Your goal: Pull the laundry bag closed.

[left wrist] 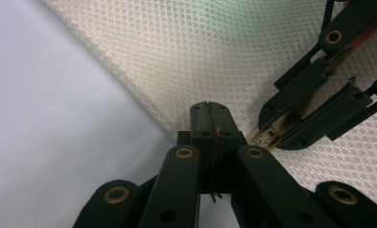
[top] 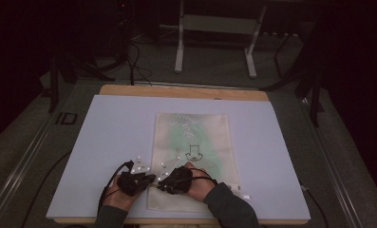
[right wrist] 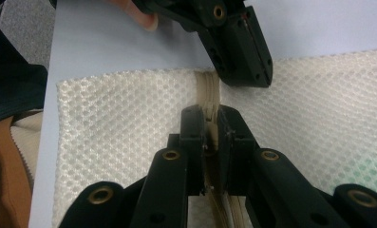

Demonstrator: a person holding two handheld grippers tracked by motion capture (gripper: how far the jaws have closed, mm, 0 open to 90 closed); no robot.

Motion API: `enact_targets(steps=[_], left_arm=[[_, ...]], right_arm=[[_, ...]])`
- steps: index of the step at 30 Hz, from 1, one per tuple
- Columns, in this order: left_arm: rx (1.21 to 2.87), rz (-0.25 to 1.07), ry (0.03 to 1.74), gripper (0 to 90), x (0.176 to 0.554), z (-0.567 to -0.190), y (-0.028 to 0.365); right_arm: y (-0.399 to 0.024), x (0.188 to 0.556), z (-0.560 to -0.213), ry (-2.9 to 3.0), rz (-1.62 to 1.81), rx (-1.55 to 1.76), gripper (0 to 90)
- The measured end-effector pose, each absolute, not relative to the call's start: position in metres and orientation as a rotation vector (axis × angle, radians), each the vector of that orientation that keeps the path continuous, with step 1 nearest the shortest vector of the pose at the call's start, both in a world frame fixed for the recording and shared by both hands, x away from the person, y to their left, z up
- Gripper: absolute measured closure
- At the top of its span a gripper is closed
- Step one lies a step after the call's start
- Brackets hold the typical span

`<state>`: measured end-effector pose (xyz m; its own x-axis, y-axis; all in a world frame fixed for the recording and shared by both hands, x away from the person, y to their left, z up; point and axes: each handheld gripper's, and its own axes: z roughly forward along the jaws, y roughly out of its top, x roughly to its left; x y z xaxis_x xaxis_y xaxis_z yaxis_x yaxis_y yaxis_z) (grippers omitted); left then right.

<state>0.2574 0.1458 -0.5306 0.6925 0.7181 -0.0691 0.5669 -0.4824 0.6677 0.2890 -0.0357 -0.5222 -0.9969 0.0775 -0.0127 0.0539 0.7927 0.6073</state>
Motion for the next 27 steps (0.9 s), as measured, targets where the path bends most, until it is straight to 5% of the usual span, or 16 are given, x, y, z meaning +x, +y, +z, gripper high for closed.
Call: enact_targets(steps=[27], left_arm=[[2.245,0.319,0.972,89.5,0.256,-0.529,0.143]], right_arm=[[-0.052,0.289,-0.517,2.964,0.911,0.086,82.3]])
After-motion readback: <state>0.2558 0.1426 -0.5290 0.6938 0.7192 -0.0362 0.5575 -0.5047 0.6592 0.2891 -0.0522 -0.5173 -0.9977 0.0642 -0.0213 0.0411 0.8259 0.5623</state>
